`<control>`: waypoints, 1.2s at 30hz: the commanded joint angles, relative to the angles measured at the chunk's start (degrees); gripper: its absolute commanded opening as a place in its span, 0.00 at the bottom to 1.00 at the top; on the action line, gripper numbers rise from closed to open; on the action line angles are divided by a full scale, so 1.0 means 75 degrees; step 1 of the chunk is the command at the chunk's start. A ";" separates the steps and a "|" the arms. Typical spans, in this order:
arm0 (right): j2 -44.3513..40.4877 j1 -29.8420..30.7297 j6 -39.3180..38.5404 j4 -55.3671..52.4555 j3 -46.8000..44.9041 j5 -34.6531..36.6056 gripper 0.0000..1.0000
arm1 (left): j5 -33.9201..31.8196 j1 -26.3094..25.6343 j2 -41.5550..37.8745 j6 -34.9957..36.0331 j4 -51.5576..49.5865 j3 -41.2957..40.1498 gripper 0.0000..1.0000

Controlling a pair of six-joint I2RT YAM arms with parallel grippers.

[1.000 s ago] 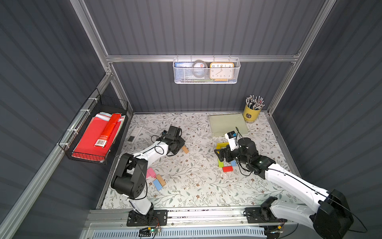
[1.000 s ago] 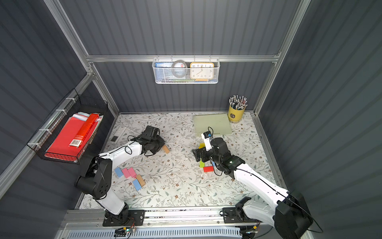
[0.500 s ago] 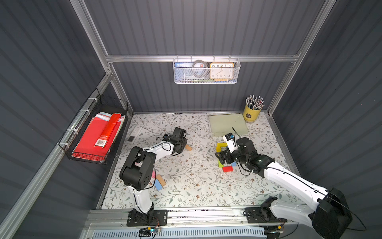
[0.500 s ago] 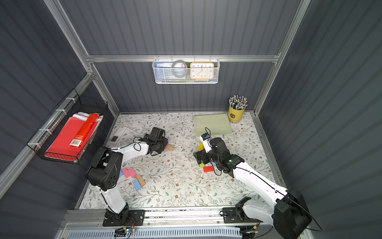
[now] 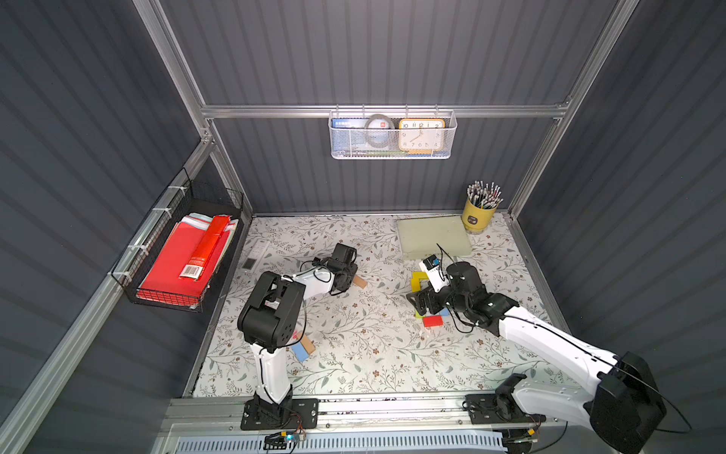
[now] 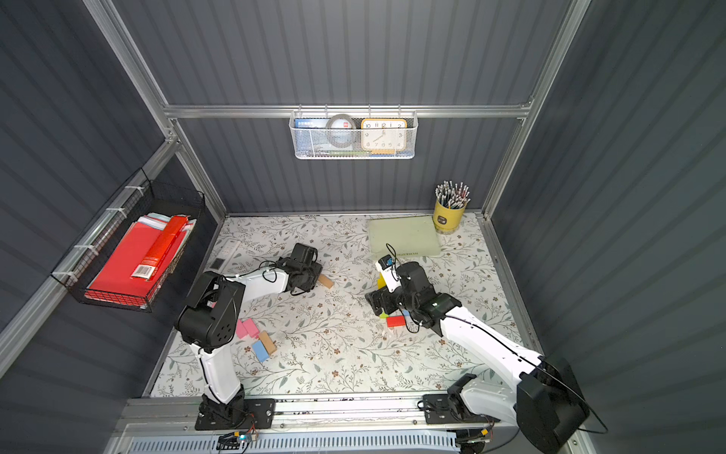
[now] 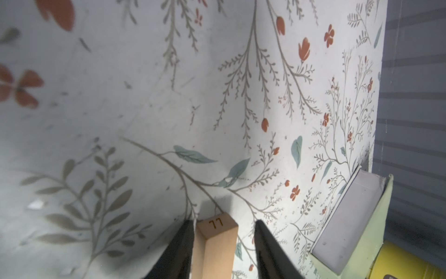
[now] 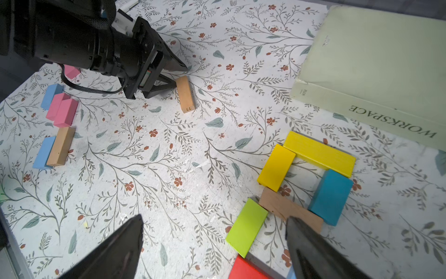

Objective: Assemble the number 8 with building blocks
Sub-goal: Place the building block at the center of the board, then assemble the building block at the center of the board.

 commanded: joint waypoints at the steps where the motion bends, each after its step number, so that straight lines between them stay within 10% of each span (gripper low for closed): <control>1: 0.0097 0.0023 -0.0228 0.0149 0.0037 -0.0334 0.96 | -0.0054 0.0025 -0.0196 -0.0011 -0.0310 0.0018 0.68; 6: 0.0583 0.0031 -0.0380 0.0321 0.0481 -0.0594 0.95 | -0.0768 0.0132 -0.1247 0.0571 -0.0763 -0.0001 0.99; 19: 0.4863 0.0996 -0.1582 -0.1395 0.4904 -0.0067 0.87 | -0.1481 0.1877 -0.3454 0.4608 -0.2458 0.0193 0.99; 36: 0.8753 0.1653 -0.1925 -0.2823 0.8894 0.1294 0.80 | -0.2128 0.1894 -0.4310 0.6305 -0.2455 -0.0398 0.99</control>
